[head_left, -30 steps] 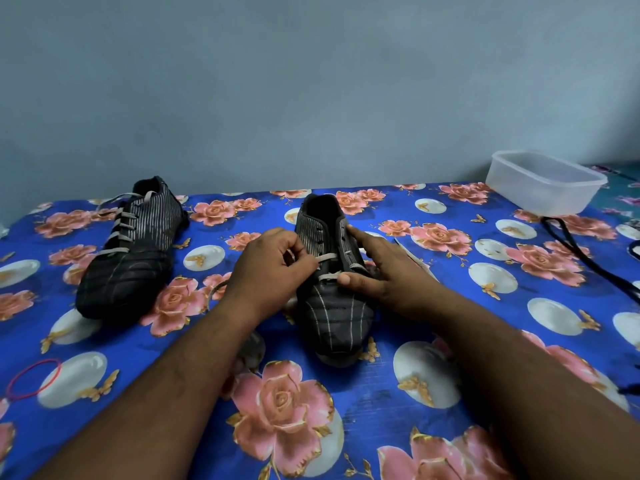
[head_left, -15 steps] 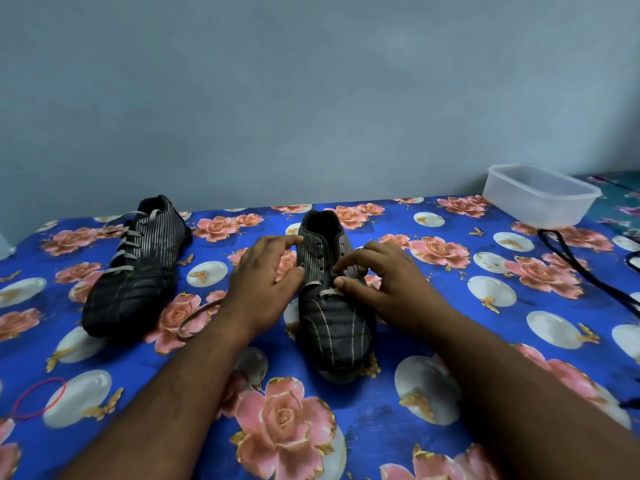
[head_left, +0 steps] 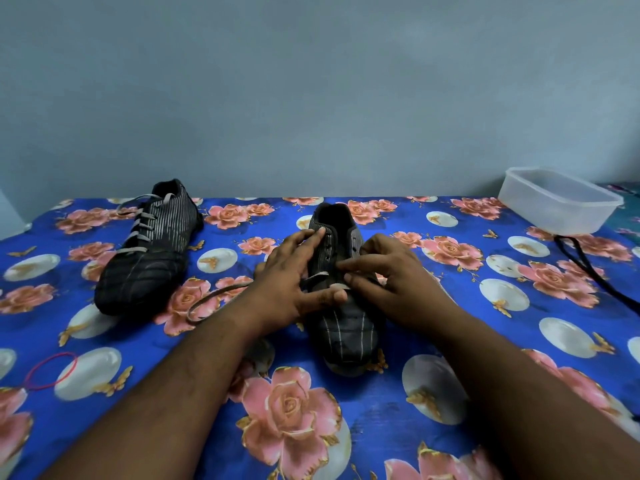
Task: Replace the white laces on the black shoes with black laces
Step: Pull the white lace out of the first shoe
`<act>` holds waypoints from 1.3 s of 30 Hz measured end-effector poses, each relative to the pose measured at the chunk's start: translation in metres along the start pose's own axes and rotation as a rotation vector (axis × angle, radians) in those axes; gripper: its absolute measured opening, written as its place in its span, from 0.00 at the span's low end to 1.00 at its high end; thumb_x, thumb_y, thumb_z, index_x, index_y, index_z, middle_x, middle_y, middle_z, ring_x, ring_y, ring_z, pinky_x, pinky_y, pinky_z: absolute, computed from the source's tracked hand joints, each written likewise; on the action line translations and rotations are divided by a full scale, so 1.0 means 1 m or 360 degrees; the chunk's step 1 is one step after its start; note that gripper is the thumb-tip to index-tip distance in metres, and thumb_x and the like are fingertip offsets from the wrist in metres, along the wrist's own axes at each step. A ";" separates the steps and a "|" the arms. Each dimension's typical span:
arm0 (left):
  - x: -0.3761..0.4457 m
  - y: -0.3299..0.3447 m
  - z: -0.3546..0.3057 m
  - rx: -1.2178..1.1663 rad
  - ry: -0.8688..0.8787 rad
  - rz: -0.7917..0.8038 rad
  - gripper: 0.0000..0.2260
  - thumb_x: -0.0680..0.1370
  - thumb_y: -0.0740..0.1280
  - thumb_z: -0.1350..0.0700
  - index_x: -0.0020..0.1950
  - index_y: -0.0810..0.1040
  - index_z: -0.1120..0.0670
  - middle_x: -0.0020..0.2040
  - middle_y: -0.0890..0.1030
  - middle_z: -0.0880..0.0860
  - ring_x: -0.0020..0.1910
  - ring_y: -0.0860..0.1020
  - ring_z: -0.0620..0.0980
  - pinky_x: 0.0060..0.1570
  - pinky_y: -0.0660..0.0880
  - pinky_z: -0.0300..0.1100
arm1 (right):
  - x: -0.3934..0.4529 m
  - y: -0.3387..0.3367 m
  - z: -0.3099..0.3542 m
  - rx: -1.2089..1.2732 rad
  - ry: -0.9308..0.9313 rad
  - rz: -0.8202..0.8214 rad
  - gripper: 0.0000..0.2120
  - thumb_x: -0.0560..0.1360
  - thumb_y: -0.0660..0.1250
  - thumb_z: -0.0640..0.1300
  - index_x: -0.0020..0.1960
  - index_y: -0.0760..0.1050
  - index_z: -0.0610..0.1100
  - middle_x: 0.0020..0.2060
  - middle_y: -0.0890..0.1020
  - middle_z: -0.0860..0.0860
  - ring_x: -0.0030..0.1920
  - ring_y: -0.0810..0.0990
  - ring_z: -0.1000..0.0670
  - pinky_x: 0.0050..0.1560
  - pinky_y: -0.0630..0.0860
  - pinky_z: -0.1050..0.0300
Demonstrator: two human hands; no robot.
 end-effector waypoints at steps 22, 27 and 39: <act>-0.001 0.001 -0.003 0.0037 -0.0057 0.0027 0.52 0.59 0.58 0.20 0.80 0.48 0.34 0.80 0.50 0.38 0.79 0.52 0.44 0.70 0.50 0.47 | -0.002 0.021 -0.008 0.0650 0.0444 0.0262 0.04 0.79 0.70 0.44 0.47 0.83 0.49 0.47 0.78 0.51 0.49 0.79 0.55 0.50 0.74 0.60; -0.002 0.001 -0.003 0.0015 -0.0065 0.0006 0.51 0.59 0.59 0.20 0.80 0.49 0.33 0.80 0.51 0.37 0.79 0.53 0.43 0.72 0.50 0.50 | -0.013 0.027 -0.017 0.1482 0.0843 0.0219 0.08 0.80 0.62 0.42 0.45 0.77 0.48 0.38 0.79 0.49 0.33 0.76 0.51 0.28 0.67 0.61; -0.003 0.000 -0.003 -0.0007 -0.0057 0.0008 0.50 0.60 0.60 0.20 0.79 0.49 0.31 0.79 0.51 0.36 0.79 0.53 0.42 0.73 0.50 0.49 | -0.011 0.018 -0.016 0.1361 0.0598 0.0164 0.10 0.76 0.74 0.50 0.46 0.80 0.42 0.38 0.80 0.43 0.32 0.73 0.45 0.30 0.67 0.55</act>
Point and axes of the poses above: each hand's wrist, its own x-axis towards the middle knuckle, its own y-axis out of the palm, z = x × y, the point moved 10 cm from there along x, towards the middle knuckle
